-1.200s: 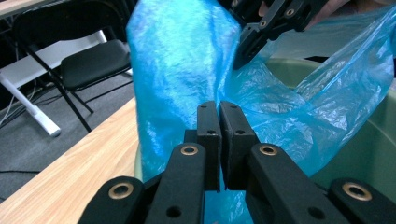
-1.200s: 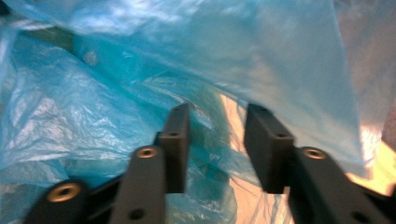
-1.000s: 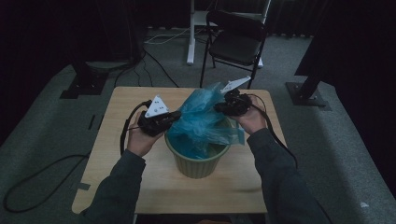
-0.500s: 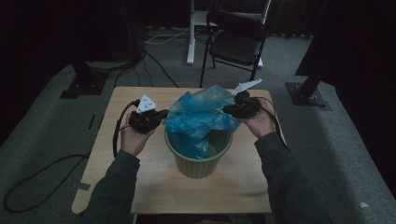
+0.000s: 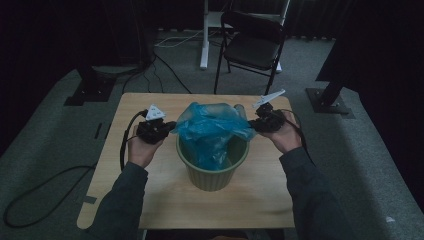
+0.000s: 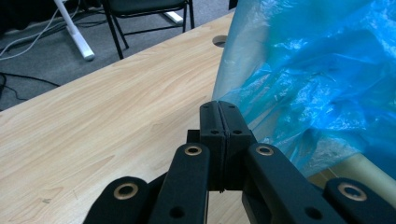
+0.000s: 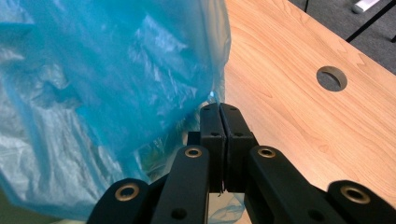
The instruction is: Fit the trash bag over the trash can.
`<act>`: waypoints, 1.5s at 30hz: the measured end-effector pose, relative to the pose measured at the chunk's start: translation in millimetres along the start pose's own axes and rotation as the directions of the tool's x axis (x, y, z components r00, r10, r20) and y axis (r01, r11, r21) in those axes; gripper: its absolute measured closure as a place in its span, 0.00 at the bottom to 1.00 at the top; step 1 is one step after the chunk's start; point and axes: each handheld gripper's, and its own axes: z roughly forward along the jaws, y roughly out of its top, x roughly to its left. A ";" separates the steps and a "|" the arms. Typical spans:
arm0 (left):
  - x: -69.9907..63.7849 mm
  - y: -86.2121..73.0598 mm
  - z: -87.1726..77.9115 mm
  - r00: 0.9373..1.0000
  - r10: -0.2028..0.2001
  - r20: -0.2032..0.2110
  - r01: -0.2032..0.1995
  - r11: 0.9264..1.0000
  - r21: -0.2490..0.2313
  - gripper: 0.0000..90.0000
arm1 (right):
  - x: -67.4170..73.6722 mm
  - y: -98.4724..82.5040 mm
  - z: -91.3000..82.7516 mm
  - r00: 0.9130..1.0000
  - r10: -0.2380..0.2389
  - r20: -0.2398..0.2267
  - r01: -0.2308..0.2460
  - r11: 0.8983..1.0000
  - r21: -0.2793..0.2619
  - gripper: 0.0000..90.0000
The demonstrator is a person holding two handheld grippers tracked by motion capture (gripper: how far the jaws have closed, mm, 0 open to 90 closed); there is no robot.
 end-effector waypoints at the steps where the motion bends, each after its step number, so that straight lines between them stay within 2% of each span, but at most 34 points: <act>1: -1.2 0.7 -1.6 1.000 0.000 0.002 0.000 1.000 -0.012 0.95 | 0.1 0.2 -1.7 1.000 -0.003 0.000 0.003 1.000 -0.011 0.93; 3: -2.2 1.9 -3.8 1.000 0.004 -0.003 -0.005 1.000 -0.023 0.89 | 0.0 0.6 -3.7 1.000 -0.006 0.003 0.006 1.000 -0.029 0.90; 4: -3.7 4.5 -8.9 1.000 0.012 0.006 -0.011 0.998 -0.054 0.89 | 0.1 1.4 -6.3 1.000 -0.014 -0.006 0.014 0.999 -0.048 0.84; 5: -4.6 5.8 -10.5 1.000 0.011 0.004 -0.010 0.998 -0.066 0.83 | 1.7 3.3 -11.8 0.999 -0.038 -0.020 0.036 0.996 -0.087 0.77; 9: -8.4 12.4 -19.2 0.999 0.036 0.015 -0.034 0.994 -0.106 0.73 | 5.8 6.9 -18.8 0.997 -0.074 -0.019 0.071 0.990 -0.125 0.70; 14: -16.7 19.5 -23.3 0.997 0.081 0.022 -0.077 0.987 -0.138 0.63 | 9.1 11.3 -22.6 0.996 -0.091 -0.018 0.087 0.984 -0.155 0.68; 19: -25.0 30.6 -19.6 0.991 0.135 -0.026 -0.137 0.981 -0.138 0.55 | 9.7 13.7 -21.8 0.995 -0.098 -0.020 0.094 0.984 -0.153 0.68; 21: -26.1 32.1 -18.7 0.990 0.139 -0.029 -0.141 0.980 -0.140 0.53 | 10.1 13.8 -21.6 0.995 -0.098 -0.021 0.094 0.984 -0.152 0.68; 22: -29.3 36.8 -15.3 0.986 0.156 -0.052 -0.162 0.977 -0.136 0.53 | 10.1 13.8 -21.4 0.995 -0.100 -0.021 0.095 0.984 -0.152 0.68; 23: -30.1 38.2 -14.1 0.986 0.158 -0.054 -0.164 0.977 -0.135 0.53 | 10.3 13.7 -21.0 0.995 -0.101 -0.024 0.096 0.984 -0.150 0.69; 31: -32.2 42.0 -8.5 0.987 0.155 -0.050 -0.160 0.979 -0.129 0.60 | 11.0 13.9 -20.1 0.993 -0.109 -0.035 0.103 0.985 -0.141 0.70; 33: -31.8 42.2 -8.0 0.987 0.152 -0.048 -0.157 0.979 -0.127 0.68 | 11.0 14.1 -19.9 0.993 -0.111 -0.037 0.104 0.984 -0.141 0.70; 34: -30.6 42.9 -6.7 0.988 0.148 -0.047 -0.153 0.981 -0.122 0.68 | 11.2 14.2 -19.5 0.993 -0.112 -0.040 0.105 0.984 -0.142 0.70; 35: -29.9 43.2 -5.8 0.988 0.147 -0.049 -0.152 0.981 -0.122 0.78 | 12.0 14.6 -18.7 0.992 -0.119 -0.043 0.112 0.984 -0.139 0.70; 38: -27.1 43.8 -3.7 0.990 0.132 -0.050 -0.137 0.984 -0.111 0.92 | 12.2 14.9 -19.0 0.991 -0.127 -0.043 0.119 0.982 -0.148 0.68; 41: -25.2 43.6 -2.9 0.992 0.116 -0.042 -0.120 0.987 -0.109 0.97 | 11.6 15.4 -21.0 0.991 -0.128 -0.047 0.119 0.979 -0.163 0.67; 45: -24.9 43.3 -2.8 0.992 0.114 -0.049 -0.119 0.987 -0.107 0.98 | 9.7 15.6 -25.4 0.992 -0.124 -0.040 0.114 0.977 -0.182 0.64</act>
